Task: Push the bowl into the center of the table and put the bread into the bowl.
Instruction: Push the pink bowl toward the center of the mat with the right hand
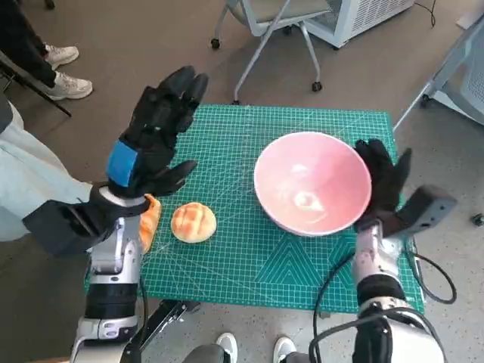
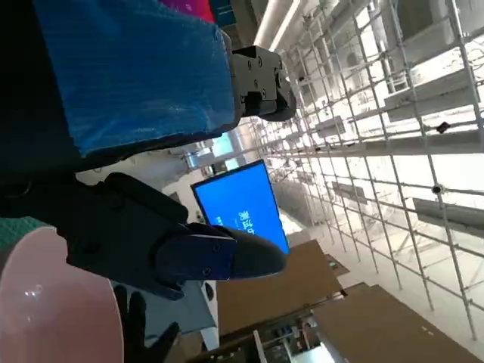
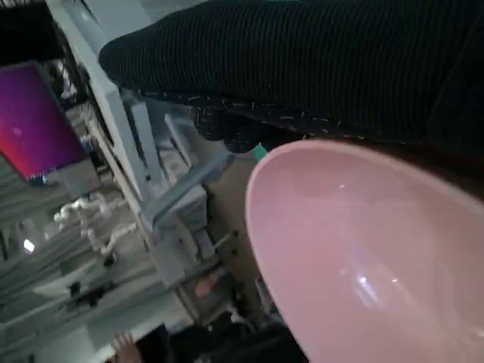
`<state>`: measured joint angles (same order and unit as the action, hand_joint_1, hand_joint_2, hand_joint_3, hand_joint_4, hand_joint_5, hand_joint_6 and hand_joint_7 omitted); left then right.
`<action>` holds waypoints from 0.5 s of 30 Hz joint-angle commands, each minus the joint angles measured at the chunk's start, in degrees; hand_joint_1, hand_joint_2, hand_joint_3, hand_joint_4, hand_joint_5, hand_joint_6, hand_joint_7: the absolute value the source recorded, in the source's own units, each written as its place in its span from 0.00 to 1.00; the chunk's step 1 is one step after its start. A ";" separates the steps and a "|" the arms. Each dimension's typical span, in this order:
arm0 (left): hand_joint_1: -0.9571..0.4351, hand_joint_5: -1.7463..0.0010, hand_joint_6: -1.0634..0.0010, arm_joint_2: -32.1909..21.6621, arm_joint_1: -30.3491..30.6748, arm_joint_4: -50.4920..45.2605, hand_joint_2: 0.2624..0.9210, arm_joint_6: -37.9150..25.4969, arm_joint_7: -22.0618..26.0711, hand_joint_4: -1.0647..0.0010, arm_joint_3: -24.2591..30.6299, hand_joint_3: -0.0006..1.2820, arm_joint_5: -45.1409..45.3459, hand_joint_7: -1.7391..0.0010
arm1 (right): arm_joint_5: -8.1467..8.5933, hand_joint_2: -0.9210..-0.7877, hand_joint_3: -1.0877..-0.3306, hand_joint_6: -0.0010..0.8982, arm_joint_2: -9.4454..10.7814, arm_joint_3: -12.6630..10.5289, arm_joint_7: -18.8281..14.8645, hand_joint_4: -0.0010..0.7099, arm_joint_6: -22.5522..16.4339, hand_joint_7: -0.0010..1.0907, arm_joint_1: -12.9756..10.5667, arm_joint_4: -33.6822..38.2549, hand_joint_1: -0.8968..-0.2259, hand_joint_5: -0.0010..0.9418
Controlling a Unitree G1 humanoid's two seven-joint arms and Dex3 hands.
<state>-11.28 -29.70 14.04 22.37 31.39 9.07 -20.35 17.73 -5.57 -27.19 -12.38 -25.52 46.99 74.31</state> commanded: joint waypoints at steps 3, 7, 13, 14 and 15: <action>0.20 0.99 1.00 -0.84 1.89 -2.15 1.00 -1.23 -0.88 0.87 0.58 0.24 -0.05 0.73 | 0.19 0.00 0.28 0.24 1.95 -0.36 -0.79 0.21 1.85 0.21 0.84 1.12 0.47 0.01; 0.21 0.99 1.00 -1.22 2.51 -3.05 1.00 -1.71 -1.35 0.87 0.88 0.24 -0.01 0.73 | 0.33 0.00 0.29 0.25 2.73 -0.54 -1.33 0.21 2.53 0.20 1.55 1.33 0.47 0.01; 0.20 0.99 1.00 -1.49 3.13 -3.94 1.00 -2.34 -2.07 0.87 1.24 0.24 0.02 0.72 | 0.35 0.00 0.30 0.25 3.84 -0.69 -1.72 0.22 3.21 0.20 2.39 1.47 0.49 0.01; 0.20 0.99 1.00 -1.50 3.25 -4.17 1.00 -2.47 -2.26 0.87 1.22 0.24 0.08 0.72 | 0.33 0.00 0.29 0.26 3.99 -0.72 -1.75 0.22 3.30 0.20 2.50 1.47 0.50 0.01; 0.19 0.99 1.00 -1.49 3.44 -4.38 1.00 -2.47 -2.45 0.87 1.23 0.24 0.16 0.72 | 0.30 0.00 0.29 0.26 4.21 -0.72 -1.76 0.22 3.41 0.20 2.66 1.50 0.50 0.01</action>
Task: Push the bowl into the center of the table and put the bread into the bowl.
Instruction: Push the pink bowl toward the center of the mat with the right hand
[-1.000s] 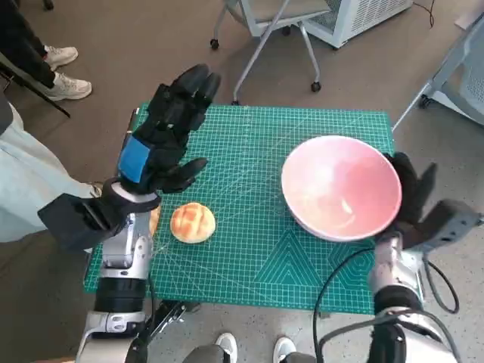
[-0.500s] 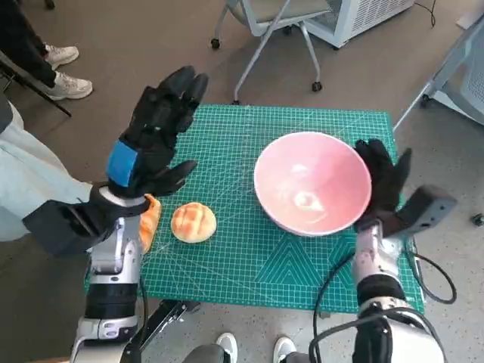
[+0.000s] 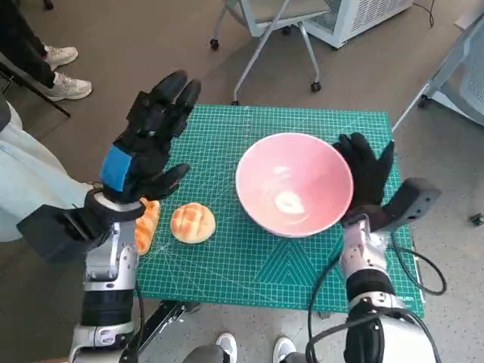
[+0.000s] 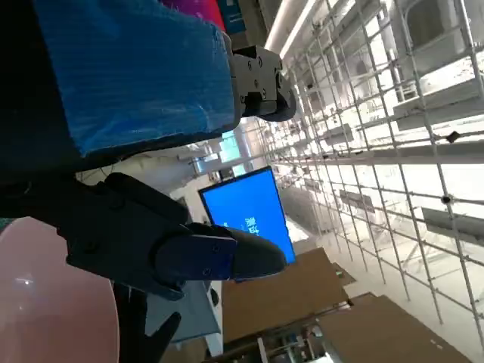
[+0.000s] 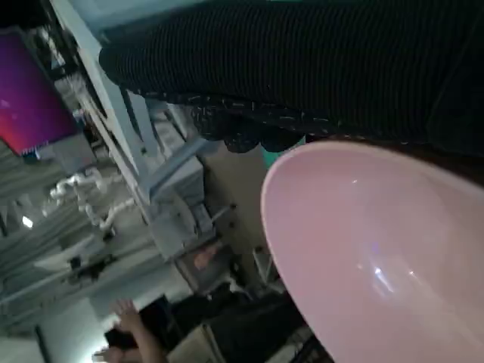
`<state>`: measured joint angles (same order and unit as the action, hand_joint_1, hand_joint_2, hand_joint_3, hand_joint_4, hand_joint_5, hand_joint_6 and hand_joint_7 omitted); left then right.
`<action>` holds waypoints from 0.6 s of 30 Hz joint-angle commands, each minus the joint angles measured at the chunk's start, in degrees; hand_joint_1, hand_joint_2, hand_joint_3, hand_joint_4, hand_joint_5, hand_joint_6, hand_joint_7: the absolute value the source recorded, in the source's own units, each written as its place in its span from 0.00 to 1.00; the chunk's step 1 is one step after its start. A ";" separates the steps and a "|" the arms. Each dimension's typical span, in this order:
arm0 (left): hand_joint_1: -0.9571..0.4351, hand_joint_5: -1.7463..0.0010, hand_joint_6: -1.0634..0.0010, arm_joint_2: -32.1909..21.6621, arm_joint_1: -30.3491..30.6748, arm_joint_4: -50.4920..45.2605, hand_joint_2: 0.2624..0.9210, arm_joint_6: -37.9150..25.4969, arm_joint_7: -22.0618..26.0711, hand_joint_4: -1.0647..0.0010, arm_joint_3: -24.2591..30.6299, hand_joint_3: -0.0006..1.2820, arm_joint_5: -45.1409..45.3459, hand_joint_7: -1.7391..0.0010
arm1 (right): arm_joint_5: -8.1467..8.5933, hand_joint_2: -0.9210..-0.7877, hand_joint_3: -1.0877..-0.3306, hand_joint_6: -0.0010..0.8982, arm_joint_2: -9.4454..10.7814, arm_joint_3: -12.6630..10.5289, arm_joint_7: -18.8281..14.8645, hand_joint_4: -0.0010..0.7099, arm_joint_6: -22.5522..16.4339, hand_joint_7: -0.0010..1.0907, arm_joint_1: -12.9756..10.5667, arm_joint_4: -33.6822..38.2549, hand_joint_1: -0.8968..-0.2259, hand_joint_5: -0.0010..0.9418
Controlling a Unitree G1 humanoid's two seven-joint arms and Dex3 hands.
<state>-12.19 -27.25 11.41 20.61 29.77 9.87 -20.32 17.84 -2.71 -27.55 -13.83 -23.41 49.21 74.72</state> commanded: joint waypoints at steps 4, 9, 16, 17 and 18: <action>0.19 0.99 1.00 -0.52 1.46 -2.04 1.00 -0.42 -1.22 0.87 0.30 0.24 0.34 0.71 | 0.05 0.00 0.28 0.26 2.21 -0.35 -0.34 0.21 1.66 0.19 0.96 1.20 0.51 0.01; 0.19 0.99 1.00 -0.44 1.69 -2.09 1.00 -0.36 -1.50 0.87 0.03 0.24 0.58 0.71 | -0.12 0.00 0.26 0.25 3.23 -0.26 -0.47 0.19 2.23 0.18 1.47 1.36 0.53 0.00; 0.19 0.99 1.00 -0.43 2.12 -2.48 1.00 -0.55 -1.63 0.86 -0.27 0.23 0.53 0.71 | -0.91 0.00 0.25 0.25 3.67 0.32 -0.47 0.19 2.70 0.18 1.72 1.48 0.54 0.00; 0.19 0.99 1.00 -0.42 2.16 -2.50 1.00 -0.54 -1.61 0.86 -0.29 0.23 0.50 0.71 | -1.04 0.00 0.25 0.25 3.59 0.45 -0.47 0.20 2.70 0.18 1.73 1.48 0.54 0.01; 0.19 0.99 1.00 -0.41 2.14 -2.43 1.00 -0.54 -1.57 0.86 -0.29 0.23 0.45 0.71 | -1.21 0.00 0.25 0.25 3.39 0.63 -0.46 0.20 2.67 0.17 1.75 1.48 0.54 0.01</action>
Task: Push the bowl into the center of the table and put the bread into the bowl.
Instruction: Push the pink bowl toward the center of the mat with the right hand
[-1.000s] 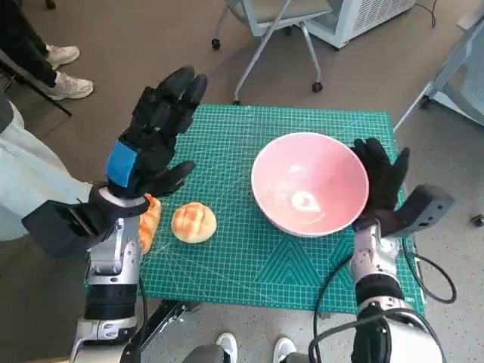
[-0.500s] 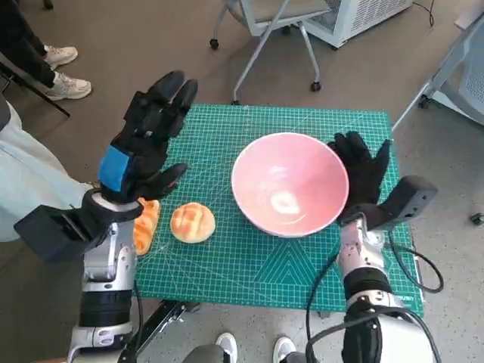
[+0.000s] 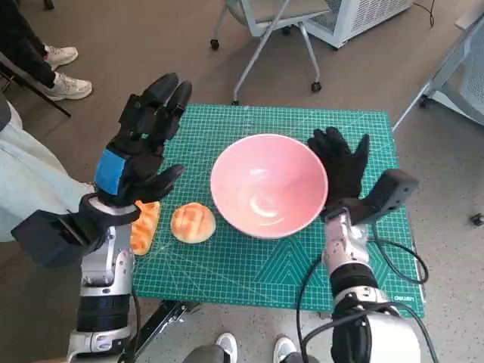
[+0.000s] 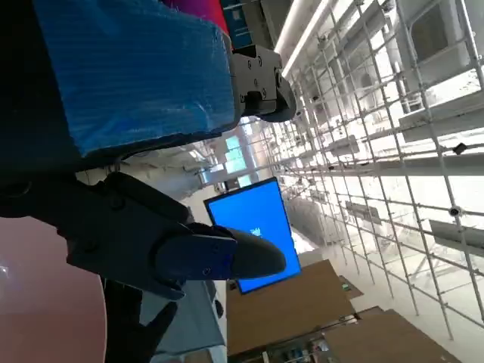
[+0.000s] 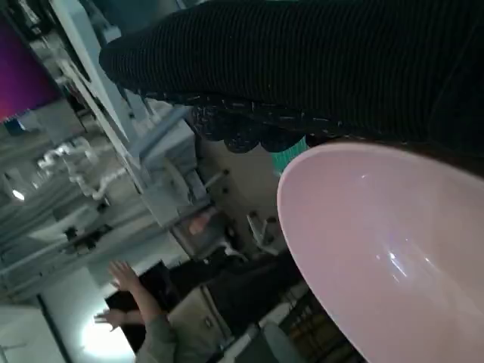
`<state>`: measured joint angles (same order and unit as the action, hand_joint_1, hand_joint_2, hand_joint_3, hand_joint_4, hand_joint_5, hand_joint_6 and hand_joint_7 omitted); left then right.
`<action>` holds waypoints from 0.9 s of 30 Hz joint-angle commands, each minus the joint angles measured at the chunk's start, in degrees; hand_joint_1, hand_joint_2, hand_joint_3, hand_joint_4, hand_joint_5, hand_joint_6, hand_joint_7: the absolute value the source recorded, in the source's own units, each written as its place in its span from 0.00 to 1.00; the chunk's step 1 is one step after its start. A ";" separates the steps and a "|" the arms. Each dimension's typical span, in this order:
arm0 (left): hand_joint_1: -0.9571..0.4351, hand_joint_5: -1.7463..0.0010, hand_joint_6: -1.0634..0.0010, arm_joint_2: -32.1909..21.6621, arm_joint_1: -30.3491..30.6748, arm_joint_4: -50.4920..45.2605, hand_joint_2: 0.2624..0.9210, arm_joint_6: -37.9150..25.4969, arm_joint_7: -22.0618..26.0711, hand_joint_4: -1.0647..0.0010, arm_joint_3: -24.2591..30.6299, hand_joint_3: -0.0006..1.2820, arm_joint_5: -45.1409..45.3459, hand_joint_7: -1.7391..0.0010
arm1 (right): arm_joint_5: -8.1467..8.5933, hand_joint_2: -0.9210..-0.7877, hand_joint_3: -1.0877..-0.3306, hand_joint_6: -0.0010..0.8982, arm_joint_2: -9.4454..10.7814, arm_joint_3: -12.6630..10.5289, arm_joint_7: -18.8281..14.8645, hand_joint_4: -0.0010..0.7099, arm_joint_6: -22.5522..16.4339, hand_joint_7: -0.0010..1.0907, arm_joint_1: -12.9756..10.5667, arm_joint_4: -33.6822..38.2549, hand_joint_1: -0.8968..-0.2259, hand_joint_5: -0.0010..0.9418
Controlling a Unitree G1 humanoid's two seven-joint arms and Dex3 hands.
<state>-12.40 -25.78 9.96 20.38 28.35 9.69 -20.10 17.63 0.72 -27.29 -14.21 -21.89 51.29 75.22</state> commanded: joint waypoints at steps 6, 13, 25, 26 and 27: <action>0.19 0.99 1.00 -0.03 0.78 -0.96 1.00 -0.35 -0.07 0.87 -0.30 0.23 0.13 0.71 | -2.24 0.00 0.25 0.25 -1.51 1.57 0.49 0.21 -0.08 0.17 -0.29 0.67 0.53 0.01; 0.20 0.99 1.00 0.25 0.51 -0.71 1.00 -0.57 -0.11 0.87 -0.70 0.24 0.10 0.71 | -4.52 0.00 0.25 0.23 -3.97 3.33 0.94 0.20 -4.43 0.16 0.14 -0.69 0.52 0.00; 0.21 1.00 1.00 1.44 -1.41 0.80 1.00 -0.55 0.18 0.87 -1.42 0.24 -0.35 0.73 | -6.88 0.00 0.34 0.22 -6.91 7.07 -2.70 0.19 -17.87 0.16 -1.27 -7.03 0.42 0.01; 0.21 1.00 1.00 1.61 -1.68 1.07 1.00 -0.42 0.25 0.87 -1.52 0.24 -0.35 0.73 | -6.89 0.00 0.35 0.22 -7.06 7.40 -3.35 0.20 -19.12 0.16 -1.63 -8.16 0.40 0.01; 0.21 1.00 1.00 1.75 -1.84 1.24 1.00 -0.31 0.29 0.87 -1.58 0.24 -0.32 0.73 | -6.87 0.00 0.36 0.23 -7.17 7.64 -3.82 0.21 -19.99 0.16 -1.89 -8.93 0.39 0.01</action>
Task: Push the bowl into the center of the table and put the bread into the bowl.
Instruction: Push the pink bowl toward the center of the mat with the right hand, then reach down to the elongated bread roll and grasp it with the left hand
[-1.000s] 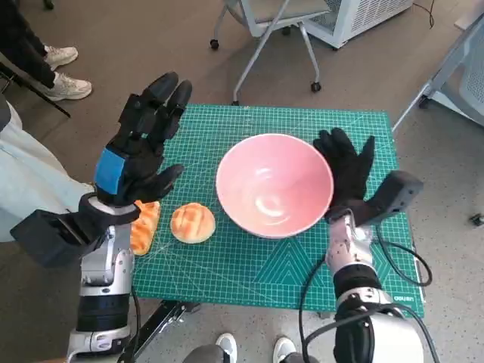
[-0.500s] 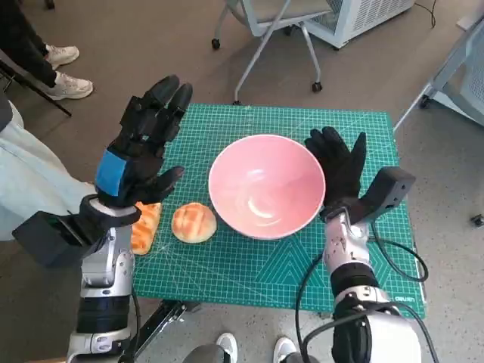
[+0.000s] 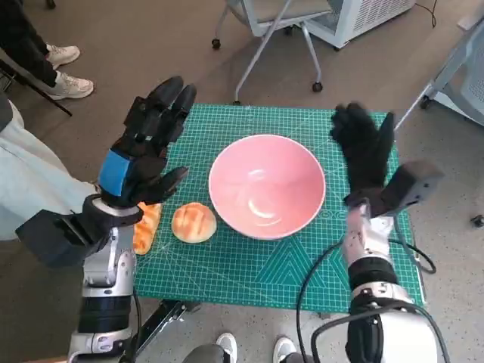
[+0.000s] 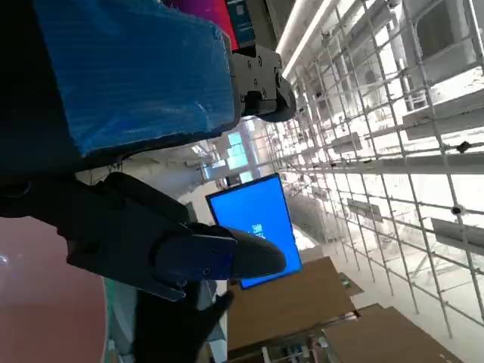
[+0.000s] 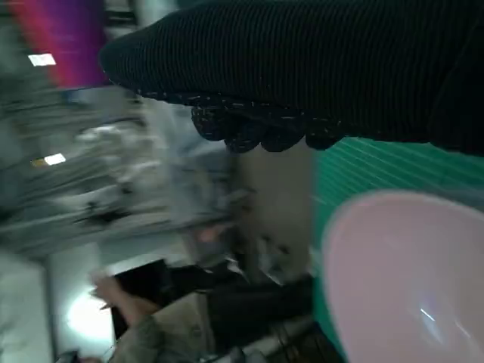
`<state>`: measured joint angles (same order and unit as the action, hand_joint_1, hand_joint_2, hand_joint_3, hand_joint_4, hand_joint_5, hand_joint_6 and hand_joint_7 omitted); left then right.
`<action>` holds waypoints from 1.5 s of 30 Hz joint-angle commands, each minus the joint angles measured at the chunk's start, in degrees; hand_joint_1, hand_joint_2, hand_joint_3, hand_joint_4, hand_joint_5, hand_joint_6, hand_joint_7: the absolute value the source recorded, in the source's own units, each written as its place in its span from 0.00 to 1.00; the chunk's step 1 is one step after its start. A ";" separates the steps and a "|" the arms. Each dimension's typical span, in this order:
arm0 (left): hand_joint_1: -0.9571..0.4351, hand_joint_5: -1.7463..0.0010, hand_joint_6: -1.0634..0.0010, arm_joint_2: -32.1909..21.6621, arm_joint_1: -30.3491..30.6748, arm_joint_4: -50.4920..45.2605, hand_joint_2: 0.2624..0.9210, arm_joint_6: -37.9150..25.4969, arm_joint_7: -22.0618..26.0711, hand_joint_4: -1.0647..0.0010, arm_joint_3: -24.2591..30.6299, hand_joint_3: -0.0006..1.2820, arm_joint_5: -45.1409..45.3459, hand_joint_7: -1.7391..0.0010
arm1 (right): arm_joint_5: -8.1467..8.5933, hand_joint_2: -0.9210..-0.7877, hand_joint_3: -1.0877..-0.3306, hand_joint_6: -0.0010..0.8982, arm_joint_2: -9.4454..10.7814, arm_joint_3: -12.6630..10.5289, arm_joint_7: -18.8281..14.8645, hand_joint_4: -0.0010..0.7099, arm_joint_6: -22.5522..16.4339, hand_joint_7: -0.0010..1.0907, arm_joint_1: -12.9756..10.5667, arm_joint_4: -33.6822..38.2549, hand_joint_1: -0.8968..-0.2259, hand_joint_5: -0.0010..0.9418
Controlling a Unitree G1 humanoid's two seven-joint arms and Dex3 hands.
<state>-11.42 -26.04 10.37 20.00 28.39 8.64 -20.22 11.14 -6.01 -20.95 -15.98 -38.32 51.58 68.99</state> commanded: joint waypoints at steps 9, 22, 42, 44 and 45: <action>0.21 1.00 1.00 2.01 -4.22 4.15 1.00 2.61 1.14 0.87 -1.10 0.23 0.27 0.73 | 0.64 0.00 0.40 0.24 -0.65 5.40 -7.49 0.23 -8.71 0.18 -7.68 -16.99 0.35 0.01; 0.20 0.99 1.00 3.56 -8.29 6.48 1.00 5.44 3.44 0.86 -2.47 0.23 0.25 0.72 | 1.39 0.00 0.41 0.21 -0.72 11.06 -10.31 0.25 -5.04 0.25 -15.26 -34.62 0.35 0.01; 0.21 0.99 1.00 2.53 -10.03 7.15 1.00 5.80 4.96 0.85 -2.99 0.22 0.78 0.68 | 1.37 0.00 0.45 0.13 -0.94 14.03 -9.33 0.27 1.11 0.39 -17.67 -40.28 0.25 0.01; 0.21 0.99 1.00 2.29 -9.83 6.81 1.00 5.83 4.85 0.85 -2.92 0.22 0.88 0.68 | 1.18 0.00 0.45 0.13 -0.82 14.17 -9.09 0.27 1.16 0.39 -17.51 -40.06 0.24 0.01; 0.21 0.99 1.00 2.18 -9.74 6.66 1.00 5.82 4.82 0.85 -2.89 0.22 0.89 0.68 | 1.09 0.00 0.45 0.13 -0.77 14.24 -8.98 0.27 1.16 0.39 -17.44 -39.95 0.24 0.01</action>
<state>-8.68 -35.54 17.69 25.21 33.18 5.62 -20.02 12.79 -6.60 -7.00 -25.46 -38.15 35.02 28.55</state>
